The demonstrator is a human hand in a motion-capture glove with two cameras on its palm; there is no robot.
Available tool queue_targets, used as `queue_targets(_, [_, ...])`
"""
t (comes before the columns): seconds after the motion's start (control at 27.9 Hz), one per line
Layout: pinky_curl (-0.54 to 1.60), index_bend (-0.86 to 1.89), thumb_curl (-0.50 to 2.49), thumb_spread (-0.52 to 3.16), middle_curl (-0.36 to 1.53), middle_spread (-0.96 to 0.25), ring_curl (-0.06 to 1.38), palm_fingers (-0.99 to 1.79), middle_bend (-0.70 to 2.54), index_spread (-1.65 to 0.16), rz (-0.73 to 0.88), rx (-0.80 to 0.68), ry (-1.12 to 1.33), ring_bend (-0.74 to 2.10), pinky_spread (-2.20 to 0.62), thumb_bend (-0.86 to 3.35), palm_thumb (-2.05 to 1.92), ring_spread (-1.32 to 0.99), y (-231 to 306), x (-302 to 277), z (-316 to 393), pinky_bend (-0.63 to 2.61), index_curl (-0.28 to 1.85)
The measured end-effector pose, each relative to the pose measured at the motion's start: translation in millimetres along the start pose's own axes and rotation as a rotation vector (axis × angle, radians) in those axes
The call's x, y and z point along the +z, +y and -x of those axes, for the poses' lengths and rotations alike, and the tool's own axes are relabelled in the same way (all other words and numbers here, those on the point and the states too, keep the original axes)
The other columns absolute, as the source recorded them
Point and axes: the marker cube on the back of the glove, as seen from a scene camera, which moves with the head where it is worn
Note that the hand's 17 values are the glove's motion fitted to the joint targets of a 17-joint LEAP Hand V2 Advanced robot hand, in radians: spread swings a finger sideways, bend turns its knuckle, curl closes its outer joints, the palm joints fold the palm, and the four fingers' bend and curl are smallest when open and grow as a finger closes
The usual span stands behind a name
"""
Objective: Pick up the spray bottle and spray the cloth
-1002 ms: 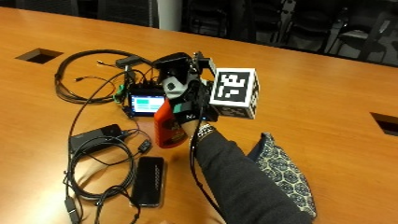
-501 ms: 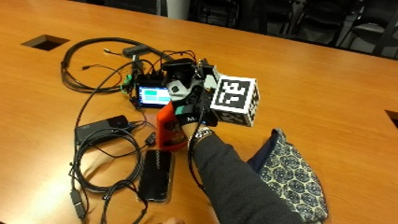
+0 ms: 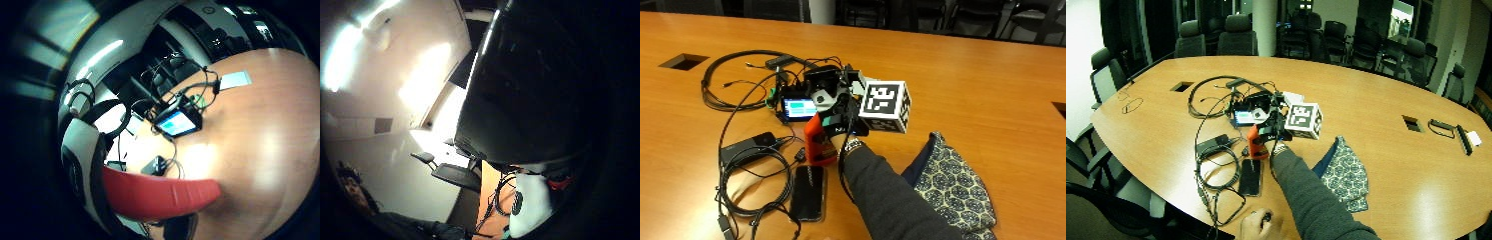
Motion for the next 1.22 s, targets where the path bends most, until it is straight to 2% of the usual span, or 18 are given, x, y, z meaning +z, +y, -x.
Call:
queue_targets(0.64, [0.42,0.17,0.73,0.6,0.51,-0.21,0.47,1.32,0.49,-0.28,0.052,0.118,0.008,0.7,-0.32,-0.04,0.9,-0.21,31.2,0.2,-44.3,0.52,0.58])
queue_targets(0.86, [0.41,0.17,0.71,0.62,0.51,-0.21,0.45,1.28,0.51,-0.29,0.081,0.142,0.023,0.61,-0.3,-0.04,0.9,-0.21,38.7,2.6,-46.8,0.5,0.56])
queue_targets(1.22, [0.35,0.17,0.65,0.74,0.49,-0.23,0.41,1.07,0.49,-0.31,0.182,0.161,0.076,0.51,-0.12,-0.03,0.89,-0.2,46.3,9.0,-50.9,0.25,0.51])
